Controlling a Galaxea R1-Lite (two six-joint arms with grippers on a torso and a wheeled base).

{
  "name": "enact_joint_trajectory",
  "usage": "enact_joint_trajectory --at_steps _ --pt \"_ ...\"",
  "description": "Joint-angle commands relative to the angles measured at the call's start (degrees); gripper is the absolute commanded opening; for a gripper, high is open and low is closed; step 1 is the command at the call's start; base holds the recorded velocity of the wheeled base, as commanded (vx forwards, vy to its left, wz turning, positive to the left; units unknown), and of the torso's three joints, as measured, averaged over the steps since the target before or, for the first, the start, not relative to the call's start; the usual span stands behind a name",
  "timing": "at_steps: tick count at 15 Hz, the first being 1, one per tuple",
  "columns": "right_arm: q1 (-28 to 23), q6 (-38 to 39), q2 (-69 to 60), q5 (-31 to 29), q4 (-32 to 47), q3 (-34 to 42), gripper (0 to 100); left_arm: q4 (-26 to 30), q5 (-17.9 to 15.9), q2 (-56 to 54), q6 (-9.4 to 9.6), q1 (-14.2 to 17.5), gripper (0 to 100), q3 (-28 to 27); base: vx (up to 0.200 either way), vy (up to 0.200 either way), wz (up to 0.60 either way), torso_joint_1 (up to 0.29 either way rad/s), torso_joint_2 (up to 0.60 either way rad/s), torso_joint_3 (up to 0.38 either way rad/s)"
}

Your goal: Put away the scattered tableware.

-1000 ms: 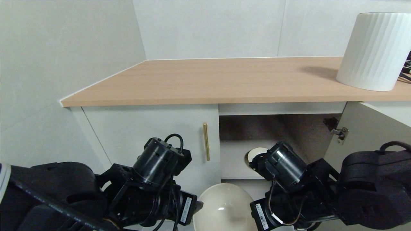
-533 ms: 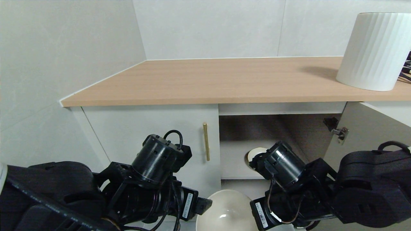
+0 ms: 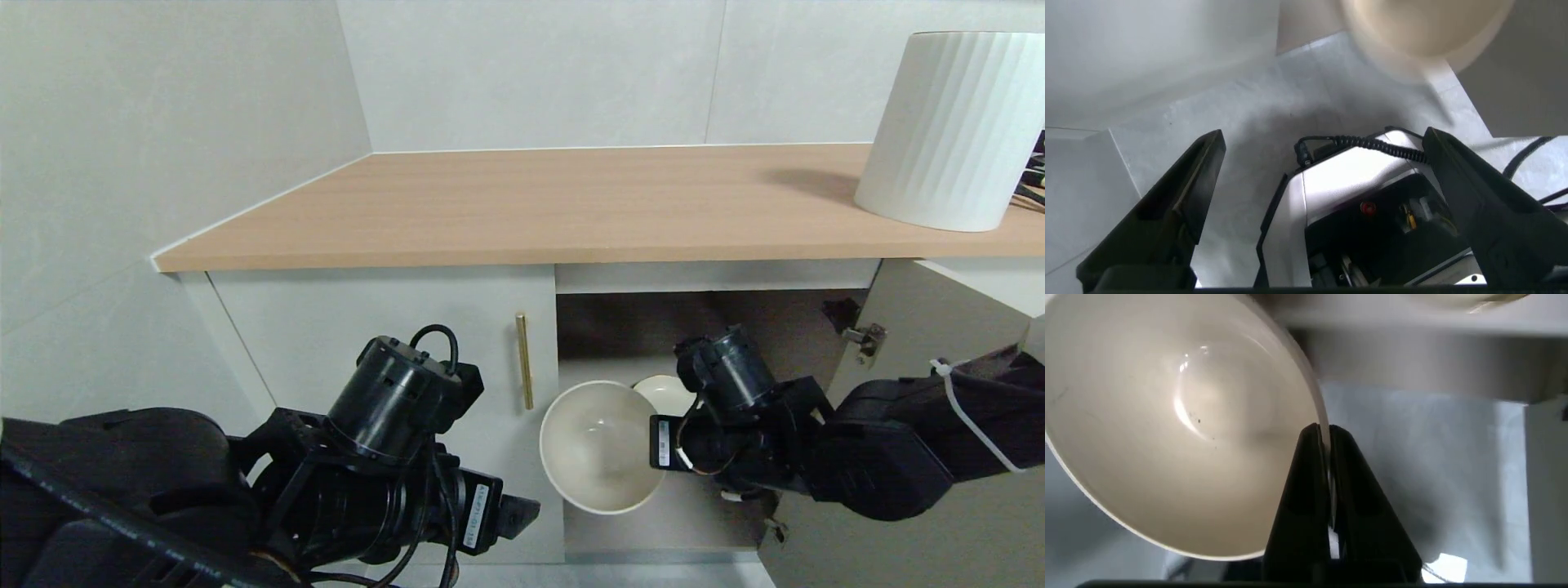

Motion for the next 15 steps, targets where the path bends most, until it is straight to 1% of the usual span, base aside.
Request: enact_joint_trajectory --at_steps 1,2,3,4,8,15 --pt "-4.7 0.2 2.7 0.0 -3.3 -0.2 0 0.0 0.0 -0.3 -0.04 0.0 100 0.0 0.0 0.0 0.0 0.0 0.0 0.0" --pt "-7.5 0.4 4.7 -0.1 -8.9 -0.1 0 0.0 0.0 -0.4 -0.04 0.0 100 0.0 0.0 0.0 0.0 0.0 0.0 0.0" --pt "-9.0 0.5 6.0 -0.3 -12.5 0.1 0 0.0 0.0 -0.4 -0.12 0.0 100 0.0 0.0 0.0 0.0 0.0 0.0 0.0" --pt "-10.3 0.6 7.2 -0.5 -14.5 -0.1 0 0.0 0.0 -0.4 -0.12 0.0 100 0.0 0.0 0.0 0.0 0.0 0.0 0.0" --pt "-14.2 0.5 11.2 -1.1 -15.6 -1.8 0 0.0 0.0 -0.4 -0.12 0.0 100 0.0 0.0 0.0 0.0 0.0 0.0 0.0" --pt "-19.0 0.5 16.8 -1.9 -15.7 -5.7 0 0.0 0.0 -0.4 -0.12 0.0 100 0.0 0.0 0.0 0.0 0.0 0.0 0.0"
